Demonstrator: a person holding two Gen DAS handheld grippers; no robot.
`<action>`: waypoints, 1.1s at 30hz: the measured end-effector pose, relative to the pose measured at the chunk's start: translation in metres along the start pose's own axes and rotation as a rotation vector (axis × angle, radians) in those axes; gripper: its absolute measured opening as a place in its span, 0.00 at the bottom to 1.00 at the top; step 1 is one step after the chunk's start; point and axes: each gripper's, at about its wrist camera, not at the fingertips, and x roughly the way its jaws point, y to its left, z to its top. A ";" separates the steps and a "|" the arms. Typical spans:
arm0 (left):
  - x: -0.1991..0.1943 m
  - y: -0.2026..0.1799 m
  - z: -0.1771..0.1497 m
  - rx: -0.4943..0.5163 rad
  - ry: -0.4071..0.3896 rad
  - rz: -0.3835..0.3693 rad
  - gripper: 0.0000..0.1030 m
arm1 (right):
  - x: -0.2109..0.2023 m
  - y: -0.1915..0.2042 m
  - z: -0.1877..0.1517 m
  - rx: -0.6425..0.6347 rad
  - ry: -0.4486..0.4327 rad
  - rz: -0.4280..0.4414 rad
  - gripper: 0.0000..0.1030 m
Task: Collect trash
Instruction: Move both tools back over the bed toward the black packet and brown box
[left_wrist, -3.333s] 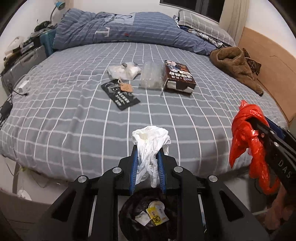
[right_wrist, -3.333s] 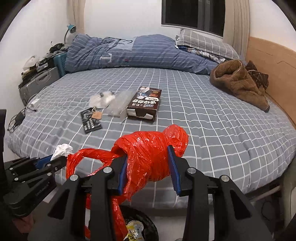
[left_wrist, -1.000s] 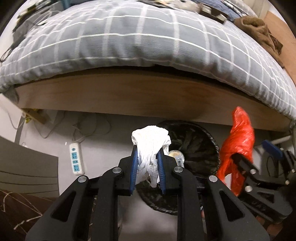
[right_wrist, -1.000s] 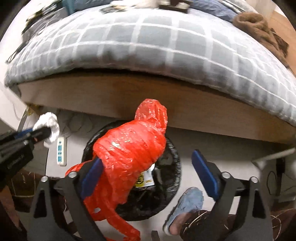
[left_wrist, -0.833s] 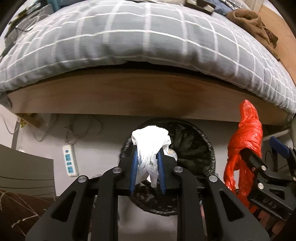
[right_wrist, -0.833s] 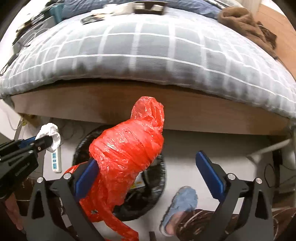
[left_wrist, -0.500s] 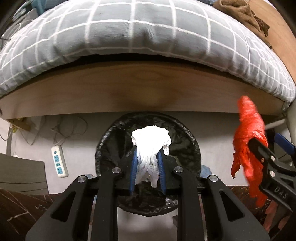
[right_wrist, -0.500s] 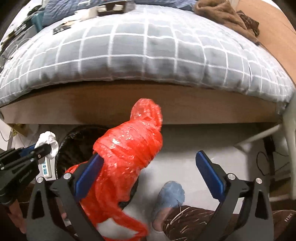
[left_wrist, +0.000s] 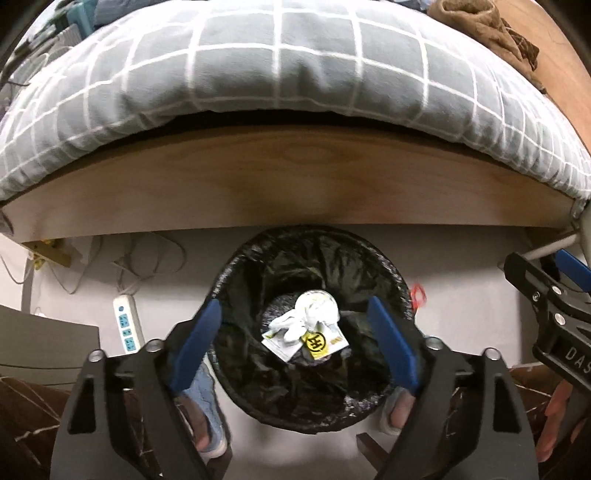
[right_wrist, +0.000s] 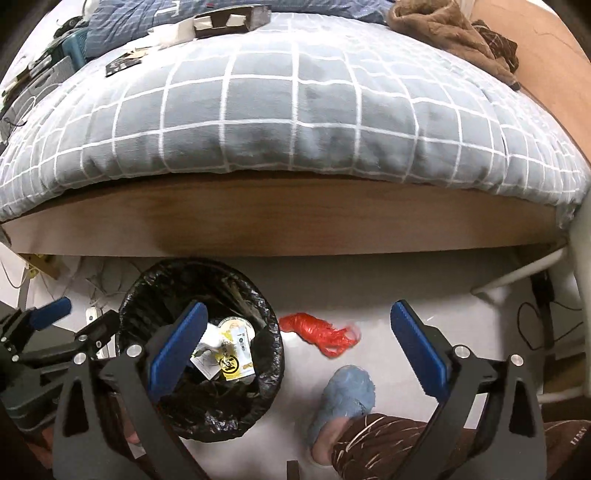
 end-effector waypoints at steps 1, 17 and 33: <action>-0.001 0.003 0.001 -0.005 -0.007 0.010 0.86 | -0.002 0.002 -0.001 0.000 -0.005 0.002 0.93; -0.082 0.038 0.050 -0.076 -0.173 0.049 0.94 | -0.064 0.014 0.046 -0.018 -0.201 0.021 0.93; -0.102 0.069 0.153 -0.098 -0.269 0.107 0.94 | -0.096 0.043 0.157 -0.046 -0.370 0.005 0.93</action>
